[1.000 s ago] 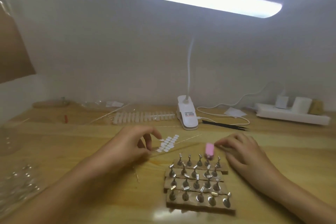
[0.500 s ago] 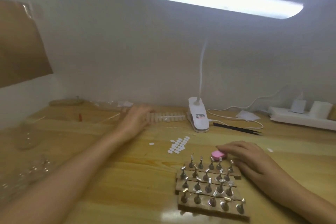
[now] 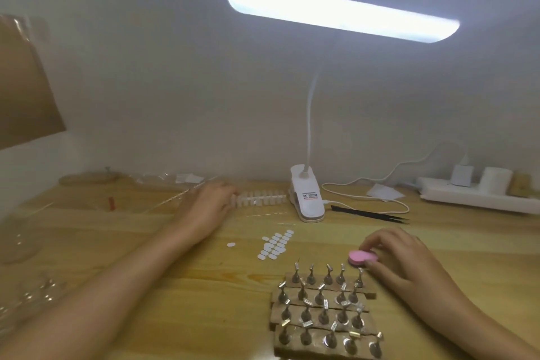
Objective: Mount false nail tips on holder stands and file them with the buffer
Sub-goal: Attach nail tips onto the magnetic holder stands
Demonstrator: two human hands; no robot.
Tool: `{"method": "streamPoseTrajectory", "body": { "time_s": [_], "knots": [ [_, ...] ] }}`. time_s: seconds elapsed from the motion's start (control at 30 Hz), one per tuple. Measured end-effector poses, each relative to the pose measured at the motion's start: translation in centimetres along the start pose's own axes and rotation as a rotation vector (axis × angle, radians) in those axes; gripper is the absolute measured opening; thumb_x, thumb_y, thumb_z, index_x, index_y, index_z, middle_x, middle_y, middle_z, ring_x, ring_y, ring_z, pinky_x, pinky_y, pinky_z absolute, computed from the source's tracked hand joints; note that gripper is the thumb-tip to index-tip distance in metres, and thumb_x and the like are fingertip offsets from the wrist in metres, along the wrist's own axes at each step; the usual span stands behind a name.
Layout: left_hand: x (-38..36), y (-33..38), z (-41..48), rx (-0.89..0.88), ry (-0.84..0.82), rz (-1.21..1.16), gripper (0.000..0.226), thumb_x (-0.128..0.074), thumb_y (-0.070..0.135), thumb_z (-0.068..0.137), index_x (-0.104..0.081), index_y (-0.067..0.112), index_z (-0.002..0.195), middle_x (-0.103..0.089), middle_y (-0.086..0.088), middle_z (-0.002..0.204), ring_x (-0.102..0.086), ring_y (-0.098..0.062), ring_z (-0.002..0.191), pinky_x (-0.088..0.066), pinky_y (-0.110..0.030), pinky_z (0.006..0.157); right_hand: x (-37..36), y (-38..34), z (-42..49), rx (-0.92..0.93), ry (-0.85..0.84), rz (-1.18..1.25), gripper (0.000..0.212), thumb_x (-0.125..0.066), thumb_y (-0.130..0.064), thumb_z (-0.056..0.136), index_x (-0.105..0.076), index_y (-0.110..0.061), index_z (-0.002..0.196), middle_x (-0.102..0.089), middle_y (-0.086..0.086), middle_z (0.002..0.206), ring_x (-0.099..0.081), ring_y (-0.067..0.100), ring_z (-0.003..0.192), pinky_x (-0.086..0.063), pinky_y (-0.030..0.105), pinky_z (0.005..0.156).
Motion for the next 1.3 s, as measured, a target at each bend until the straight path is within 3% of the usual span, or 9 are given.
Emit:
{"method": "streamPoseTrajectory", "body": {
  "time_s": [0.13,0.23,0.43,0.53,0.63,0.8,0.93,1.13,1.3],
  "knots": [
    [-0.2,0.0,2.8,0.068,-0.179,0.042,0.041,-0.071,0.029,0.085,-0.063,0.026,0.125,-0.065,0.002,0.123,-0.057,-0.023,0.119,-0.047,-0.039,0.097,0.0,-0.1,-0.1,-0.003,-0.012,-0.017,0.013,-0.064,-0.033,0.094,-0.055,-0.041,0.097,-0.052,-0.028,0.107,-0.049,-0.002,0.104,-0.041,0.033,0.095],
    [0.0,-0.6,3.3,0.144,-0.114,0.044,0.033,-0.075,0.034,0.079,-0.070,0.036,0.112,-0.069,0.010,0.116,-0.064,-0.017,0.109,-0.051,-0.033,0.090,0.0,-0.1,-0.1,0.006,-0.010,-0.009,0.015,-0.064,-0.033,0.094,-0.053,-0.042,0.096,-0.052,-0.029,0.106,-0.049,-0.003,0.104,-0.041,0.032,0.094],
    [1.0,-1.4,3.1,0.065,-0.123,-0.042,0.008,-0.078,0.026,0.082,-0.074,0.031,0.087,-0.074,0.013,0.089,-0.068,-0.009,0.086,-0.054,-0.032,0.083,0.0,0.3,0.0,-0.020,0.022,0.082,0.015,-0.066,-0.031,0.092,-0.054,-0.039,0.096,-0.056,-0.025,0.104,-0.053,-0.001,0.102,-0.045,0.036,0.093],
    [1.8,-1.1,2.9,0.039,-0.101,-0.082,0.016,-0.070,0.014,0.086,-0.075,0.029,0.084,-0.073,0.012,0.090,-0.068,-0.007,0.088,-0.053,-0.030,0.084,0.6,-0.4,-0.2,-0.001,0.096,0.302,0.010,-0.066,-0.035,0.091,-0.061,-0.033,0.098,-0.066,-0.019,0.102,-0.062,0.003,0.102,-0.051,0.029,0.088],
    [2.6,-0.6,3.0,-0.027,-0.022,0.114,0.018,-0.060,0.010,0.088,-0.074,0.021,0.094,-0.072,0.002,0.097,-0.066,-0.019,0.093,-0.049,-0.030,0.083,1.0,-0.6,-0.5,0.051,0.211,0.294,0.012,-0.067,-0.038,0.087,-0.064,-0.033,0.097,-0.066,-0.024,0.099,-0.061,0.001,0.102,-0.049,0.027,0.083],
    [5.1,0.9,2.4,-0.175,0.130,0.409,0.024,-0.056,0.004,0.091,-0.072,0.015,0.104,-0.072,-0.003,0.102,-0.066,-0.027,0.096,-0.028,-0.035,0.108,0.6,-0.2,0.1,-0.067,0.030,0.100,0.014,-0.078,-0.032,0.082,-0.065,-0.030,0.087,-0.059,-0.018,0.095,-0.052,0.005,0.098,-0.047,0.038,0.089],
    [7.3,4.2,0.4,-0.374,0.304,0.258,0.015,-0.061,0.006,0.094,-0.074,0.009,0.088,-0.073,-0.005,0.082,-0.068,-0.032,0.069,-0.051,-0.037,0.069,0.6,-0.2,0.0,-0.056,0.083,0.214,0.014,-0.079,-0.033,0.081,-0.068,-0.028,0.087,-0.064,-0.014,0.094,-0.056,0.007,0.097,-0.050,0.040,0.087],
    [4.8,13.2,-1.2,-0.612,0.239,0.169,0.016,-0.057,0.011,0.097,-0.072,0.019,0.096,-0.074,0.007,0.093,-0.067,-0.014,0.074,-0.055,-0.031,0.061,2.1,-1.4,-0.8,0.058,0.525,0.593,0.014,-0.066,-0.040,0.095,-0.062,-0.028,0.102,-0.067,-0.013,0.102,-0.063,0.008,0.093,-0.052,0.022,0.075],
    [0.4,15.9,-1.7,-0.506,-0.076,0.042,0.023,-0.056,0.032,0.098,-0.068,0.027,0.117,-0.070,0.008,0.115,-0.066,-0.013,0.098,-0.053,-0.031,0.073,1.3,-0.8,-0.7,-0.044,0.326,0.604,0.009,-0.062,-0.032,0.095,-0.062,-0.025,0.101,-0.075,-0.012,0.098,-0.067,0.001,0.092,-0.050,0.021,0.069]
  ]
}}
Point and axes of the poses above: each hand's wrist, its own z-axis towards the middle knuckle, its own x-axis out of the back of the hand, y = z × x, the point moved 1 cm from there along z, towards the middle knuckle
